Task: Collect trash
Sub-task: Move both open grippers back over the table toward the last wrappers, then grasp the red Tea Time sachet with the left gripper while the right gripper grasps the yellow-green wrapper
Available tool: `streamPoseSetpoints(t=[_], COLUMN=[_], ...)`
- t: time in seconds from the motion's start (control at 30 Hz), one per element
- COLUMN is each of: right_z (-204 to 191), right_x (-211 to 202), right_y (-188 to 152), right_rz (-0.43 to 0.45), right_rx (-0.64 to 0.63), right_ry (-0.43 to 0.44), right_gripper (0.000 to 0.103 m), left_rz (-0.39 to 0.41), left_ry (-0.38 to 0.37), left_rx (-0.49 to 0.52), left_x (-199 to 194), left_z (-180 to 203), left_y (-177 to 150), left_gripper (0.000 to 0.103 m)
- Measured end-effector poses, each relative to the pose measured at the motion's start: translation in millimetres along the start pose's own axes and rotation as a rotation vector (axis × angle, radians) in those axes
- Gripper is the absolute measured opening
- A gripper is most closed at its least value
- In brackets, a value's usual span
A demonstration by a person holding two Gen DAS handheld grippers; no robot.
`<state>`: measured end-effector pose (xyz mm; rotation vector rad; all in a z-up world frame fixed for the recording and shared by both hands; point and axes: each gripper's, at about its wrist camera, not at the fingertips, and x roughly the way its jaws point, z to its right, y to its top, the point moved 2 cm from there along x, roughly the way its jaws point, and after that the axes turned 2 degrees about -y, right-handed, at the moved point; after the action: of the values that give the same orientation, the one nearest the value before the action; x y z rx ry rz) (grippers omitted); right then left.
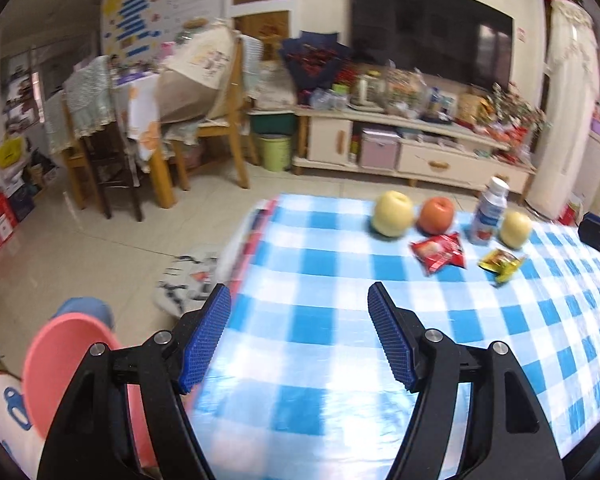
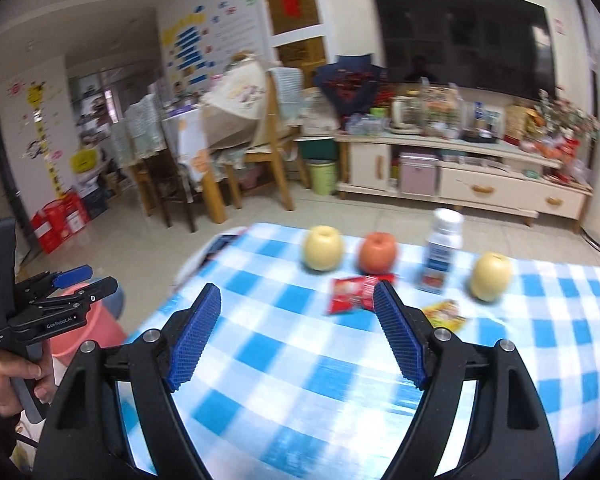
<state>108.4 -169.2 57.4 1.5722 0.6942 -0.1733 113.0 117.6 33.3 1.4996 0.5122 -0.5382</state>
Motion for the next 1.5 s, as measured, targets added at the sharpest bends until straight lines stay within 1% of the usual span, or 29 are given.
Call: streamPoseSetpoints(t=[0.1,0.23,0.3,0.4,0.47,0.53,0.6,0.73,0.87,0.97,1.03,1.07,1.1,1.17,1.23,1.37,1.5], right_z=[30.3,58.5,68.9,88.0,98.4,109.5,117.7,133.9,143.0,146.7,148.6,149.9,150.6,152.7,154.9,154.3,153.2], right_x=[-0.7,4.7,12.4,30.8,42.6,58.4,69.2,92.1,109.9,118.5,122.2,123.8,125.5,131.0,140.2,159.0,176.5], right_y=[-10.2,-24.4,-30.5,-40.5,-46.6,-52.2,-54.9,-58.0,-58.2,-58.6,-59.2,-60.2,-59.9,-62.1,-63.4,-62.9,-63.4], right_rz=[-0.005,-0.022,-0.035,-0.065,-0.087,-0.11,-0.125,-0.143,-0.153,-0.152,-0.146,-0.141,-0.14,-0.147,-0.161,-0.192,-0.24], right_rx=[0.025,0.055,0.068,0.085,0.095,0.098,0.094,0.066,0.026,0.007,0.001,0.0,0.0,-0.001,-0.006,-0.023,-0.056], right_ry=[-0.04,-0.068,-0.077,-0.097,-0.108,-0.118,-0.125,-0.147,-0.16,-0.159,-0.164,-0.166,-0.168,-0.174,-0.176,-0.175,-0.184], right_gripper=[0.081,0.082,0.082,0.083,0.084,0.084,0.084,0.084,0.086,0.087,0.091,0.093,0.093,0.094,0.095,0.096,0.096], left_rz=[-0.02,-0.006,-0.003,-0.012,-0.015,-0.025,-0.038,-0.083,-0.102,-0.121,-0.134,-0.143,-0.143,-0.158,-0.193,-0.208,-0.214], left_ry=[-0.035,-0.084,-0.105,-0.109,-0.135,-0.14,-0.154,-0.176,-0.207,-0.195,-0.184,-0.166,-0.163,-0.154,-0.127,-0.104,-0.093], left_rx=[0.059,0.136,0.185,0.255,0.268,0.284,0.28,0.23,0.176,0.18,0.183,0.185,0.181,0.185,0.192,0.187,0.21], left_x=[21.7,50.3,69.1,102.5,121.8,145.2,165.9,208.9,234.9,250.8,260.1,265.0,268.6,276.7,284.7,288.9,288.6], left_z=[33.9,73.6,93.0,120.8,134.9,150.3,163.0,185.3,205.9,223.0,232.6,236.4,238.9,243.4,245.6,242.7,243.0], left_y=[1.5,2.3,2.4,4.3,7.2,9.5,12.3,19.7,25.4,26.3,27.0,26.9,27.0,26.0,26.2,26.8,24.7], left_gripper=[0.071,0.071,0.071,0.071,0.071,0.071,0.071,0.071,0.071,0.071,0.073,0.084,0.086,0.086,0.086,0.09,0.09])
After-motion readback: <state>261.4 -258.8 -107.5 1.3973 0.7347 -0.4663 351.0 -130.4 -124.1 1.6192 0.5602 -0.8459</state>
